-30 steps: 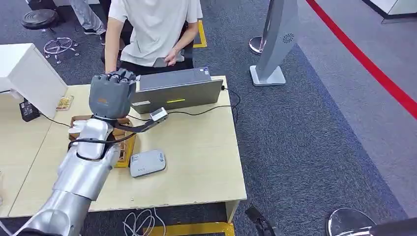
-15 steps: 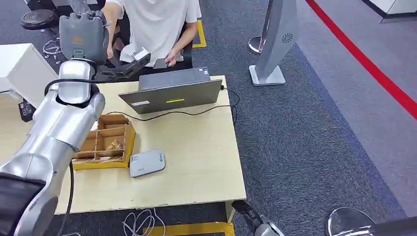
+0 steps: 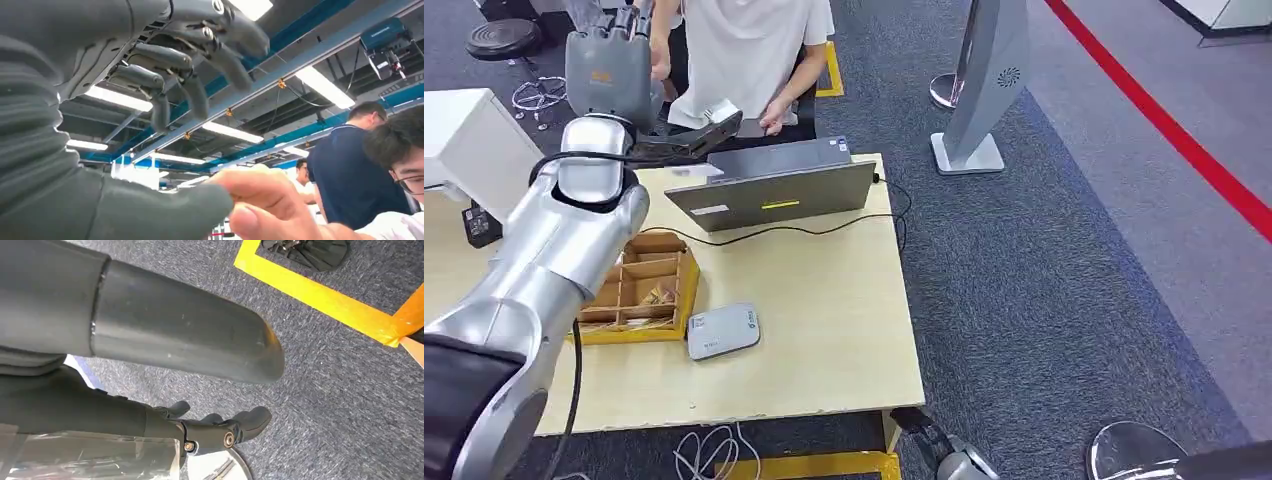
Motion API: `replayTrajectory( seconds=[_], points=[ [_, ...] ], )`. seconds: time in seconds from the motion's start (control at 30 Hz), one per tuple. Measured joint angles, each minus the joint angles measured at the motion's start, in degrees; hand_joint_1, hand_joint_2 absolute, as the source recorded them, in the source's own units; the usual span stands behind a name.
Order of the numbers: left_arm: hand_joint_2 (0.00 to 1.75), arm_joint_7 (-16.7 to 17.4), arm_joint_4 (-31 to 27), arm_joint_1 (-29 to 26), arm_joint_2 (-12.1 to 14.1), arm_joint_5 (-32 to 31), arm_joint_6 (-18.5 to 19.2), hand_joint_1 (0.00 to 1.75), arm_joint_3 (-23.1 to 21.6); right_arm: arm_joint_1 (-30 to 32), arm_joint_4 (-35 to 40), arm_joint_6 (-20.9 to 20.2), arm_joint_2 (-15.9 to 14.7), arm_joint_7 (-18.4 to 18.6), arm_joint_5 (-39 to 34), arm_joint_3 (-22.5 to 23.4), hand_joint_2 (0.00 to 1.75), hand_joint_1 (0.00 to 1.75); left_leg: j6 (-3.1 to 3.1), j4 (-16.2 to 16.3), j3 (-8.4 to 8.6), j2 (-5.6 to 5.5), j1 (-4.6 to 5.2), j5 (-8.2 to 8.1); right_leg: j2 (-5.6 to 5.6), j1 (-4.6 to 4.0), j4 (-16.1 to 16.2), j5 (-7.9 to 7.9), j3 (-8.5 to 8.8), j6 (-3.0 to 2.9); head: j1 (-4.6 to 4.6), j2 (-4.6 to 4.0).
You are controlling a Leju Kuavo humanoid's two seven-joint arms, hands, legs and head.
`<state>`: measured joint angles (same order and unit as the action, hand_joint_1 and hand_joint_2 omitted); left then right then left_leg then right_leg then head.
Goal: Pass the card to the sensor for recognition and then transmit it.
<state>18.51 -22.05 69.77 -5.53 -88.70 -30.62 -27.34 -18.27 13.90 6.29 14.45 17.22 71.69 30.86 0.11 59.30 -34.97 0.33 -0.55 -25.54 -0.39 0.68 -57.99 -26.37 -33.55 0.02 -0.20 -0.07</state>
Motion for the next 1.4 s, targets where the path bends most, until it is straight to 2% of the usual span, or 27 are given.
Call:
replayTrajectory(
  seconds=[0.7,0.83,0.93,1.0,1.07,1.23,1.4],
  points=[
    [1.75,-0.8,0.9,0.0,-0.3,0.0,-0.1,0.0,0.0,-0.1,-0.1,0.1,0.0,0.2,-0.9,0.0,0.0,0.0,0.0,0.0,-0.01,0.0,0.0,0.0,0.0,0.0,0.0,0.0,0.0,0.0,0.0,0.0],
    [1.75,-2.4,0.9,-0.1,-0.7,0.0,-1.6,0.0,0.0,0.0,-0.1,0.5,0.0,0.3,-1.4,0.0,0.0,0.0,0.0,0.0,0.0,-0.01,0.0,0.0,-0.01,0.0,0.0,0.0,-0.01,0.0,0.0,0.0],
    [1.75,-5.1,0.3,-1.1,-1.6,0.0,-3.6,0.0,0.0,0.3,-0.1,1.8,0.0,0.4,-2.5,0.0,0.0,0.0,0.0,0.0,-0.01,-0.02,0.01,0.0,-0.05,0.01,0.0,-0.01,0.0,0.0,0.0,0.0],
    [1.75,-6.9,-2.0,-3.2,-2.1,0.0,-4.0,0.0,0.0,0.8,-0.1,2.6,0.0,0.1,-3.5,0.1,0.0,0.0,0.01,0.0,-0.02,-0.02,0.04,-0.01,-0.04,0.02,0.0,-0.01,0.01,0.01,0.02,0.0],
    [1.75,-8.7,-7.3,-7.4,-1.9,0.0,-4.2,0.0,-0.4,1.4,0.0,3.4,0.0,-0.4,-4.8,0.4,0.0,0.0,0.05,0.0,0.0,0.01,0.13,-0.05,-0.02,0.05,0.0,-0.01,0.02,0.01,0.0,0.0],
    [1.75,-12.8,-25.8,-23.9,3.0,0.3,-4.9,0.0,-2.2,4.3,0.3,5.0,-0.8,-2.6,-8.0,2.1,0.0,0.0,0.1,-0.1,0.07,0.2,0.12,-0.19,0.21,0.09,0.0,-0.06,0.0,0.02,-0.02,0.0],
    [1.75,-13.8,-39.0,-37.1,8.5,0.9,-6.1,0.0,-3.5,6.6,0.9,5.6,-1.9,-4.1,-9.7,3.6,0.0,0.0,0.05,-0.1,0.01,0.15,0.05,-0.22,0.13,0.04,0.0,-0.16,-0.05,0.0,-0.07,0.0]
  ],
)
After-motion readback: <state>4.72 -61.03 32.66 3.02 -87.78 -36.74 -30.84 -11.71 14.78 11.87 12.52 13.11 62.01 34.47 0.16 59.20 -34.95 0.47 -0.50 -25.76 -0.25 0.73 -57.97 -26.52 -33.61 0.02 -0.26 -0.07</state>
